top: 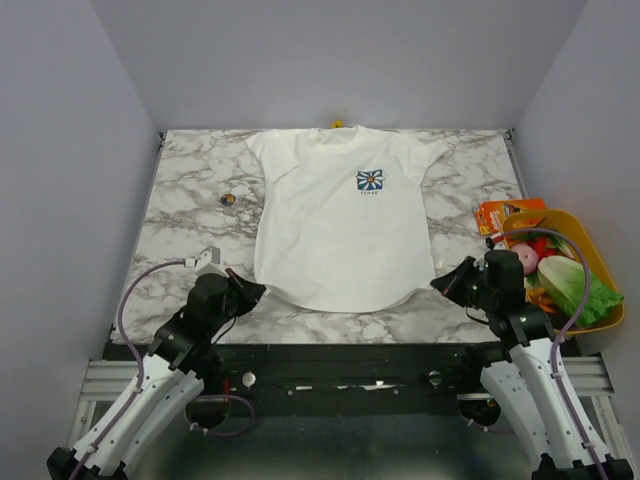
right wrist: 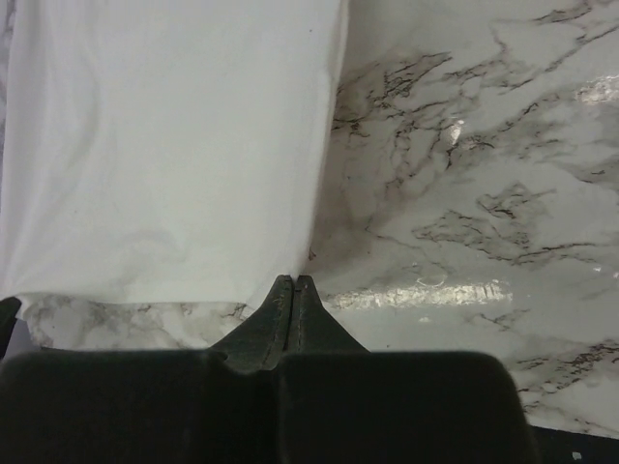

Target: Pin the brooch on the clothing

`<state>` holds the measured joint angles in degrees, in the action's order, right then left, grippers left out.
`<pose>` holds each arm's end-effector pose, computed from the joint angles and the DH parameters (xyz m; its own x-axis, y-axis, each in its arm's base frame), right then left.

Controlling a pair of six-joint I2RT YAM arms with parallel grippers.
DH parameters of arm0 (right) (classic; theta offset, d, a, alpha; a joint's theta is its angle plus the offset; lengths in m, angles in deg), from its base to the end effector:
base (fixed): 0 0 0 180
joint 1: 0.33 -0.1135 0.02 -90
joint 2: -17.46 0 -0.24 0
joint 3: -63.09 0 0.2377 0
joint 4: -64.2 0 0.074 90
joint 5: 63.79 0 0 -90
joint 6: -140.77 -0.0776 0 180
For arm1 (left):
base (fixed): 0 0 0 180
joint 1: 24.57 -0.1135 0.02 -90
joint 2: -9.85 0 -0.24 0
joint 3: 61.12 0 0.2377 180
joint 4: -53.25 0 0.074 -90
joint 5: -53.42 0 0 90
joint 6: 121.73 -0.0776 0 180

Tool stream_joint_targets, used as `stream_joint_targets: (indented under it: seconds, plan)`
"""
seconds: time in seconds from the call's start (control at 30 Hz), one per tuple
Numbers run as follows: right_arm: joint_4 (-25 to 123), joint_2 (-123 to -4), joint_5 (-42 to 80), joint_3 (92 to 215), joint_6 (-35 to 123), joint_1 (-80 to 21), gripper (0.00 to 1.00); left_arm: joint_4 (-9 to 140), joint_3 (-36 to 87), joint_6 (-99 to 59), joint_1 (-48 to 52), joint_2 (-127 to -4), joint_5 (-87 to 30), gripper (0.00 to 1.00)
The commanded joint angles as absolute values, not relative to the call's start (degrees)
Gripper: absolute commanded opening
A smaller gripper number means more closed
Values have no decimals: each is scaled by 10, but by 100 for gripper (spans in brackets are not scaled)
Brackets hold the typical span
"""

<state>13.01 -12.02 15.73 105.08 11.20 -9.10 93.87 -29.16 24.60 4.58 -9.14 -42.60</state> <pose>0.1564 0.0384 0.1892 -0.6610 0.5318 -0.5293 0.1697 0.7931 0.5849 0.1425 -0.0701 0.1748 -0.5603 -0.6352 -0.5316 -0.1137 0.6947 -0.7102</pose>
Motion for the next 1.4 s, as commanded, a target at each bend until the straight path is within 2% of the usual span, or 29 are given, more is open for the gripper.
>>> stream_joint_targets:
  seconds: [0.0, 0.3, 0.67, 0.7, 0.73, 0.8, 0.83, 0.87, 0.9, 0.97, 1.0, 1.07, 1.2, 1.37]
  plan:
    - [52, -114, 201, 1080, 109, -89, 1, 988, -272, 285, 68, -107, -437, 0]
    - [-15, -106, 215, 1106, 97, -89, 0, 1080, -241, 349, 154, -112, -503, 0]
    - [-56, -87, 222, 1098, 92, -89, 2, 1123, -244, 401, 217, -142, -521, 0]
    - [-60, -86, 223, 1098, 91, -89, 6, 1128, -242, 402, 221, -142, -523, 3]
    - [-63, -81, 220, 1098, 94, -89, 17, 1133, -237, 410, 227, -142, -533, 11]
    - [-68, -74, 204, 1103, 99, -89, 52, 1151, -228, 415, 245, -139, -551, 35]
    - [-69, -72, 199, 1107, 103, -89, 67, 1158, -215, 417, 251, -139, -576, 41]
    - [-68, -71, 194, 1116, 104, -89, 72, 1170, -207, 410, 258, -141, -593, 48]
    - [-66, -71, 187, 1122, 104, -89, 75, 1176, -197, 407, 258, -153, -611, 67]
    - [-54, -76, 184, 1129, 112, -89, 80, 1155, -169, 359, 258, -172, -651, 76]
    - [-46, -78, 183, 1133, 117, -89, 81, 1146, -158, 343, 258, -186, -666, 88]
    - [-18, -90, 178, 1130, 133, -89, 84, 1116, -118, 288, 259, -244, -719, 98]
    - [50, -132, 154, 1122, 153, -89, 85, 1040, -48, 180, 241, -363, -746, 99]
    - [148, -200, 126, 1101, 179, -90, 86, 894, 21, 73, 127, -513, -636, 99]
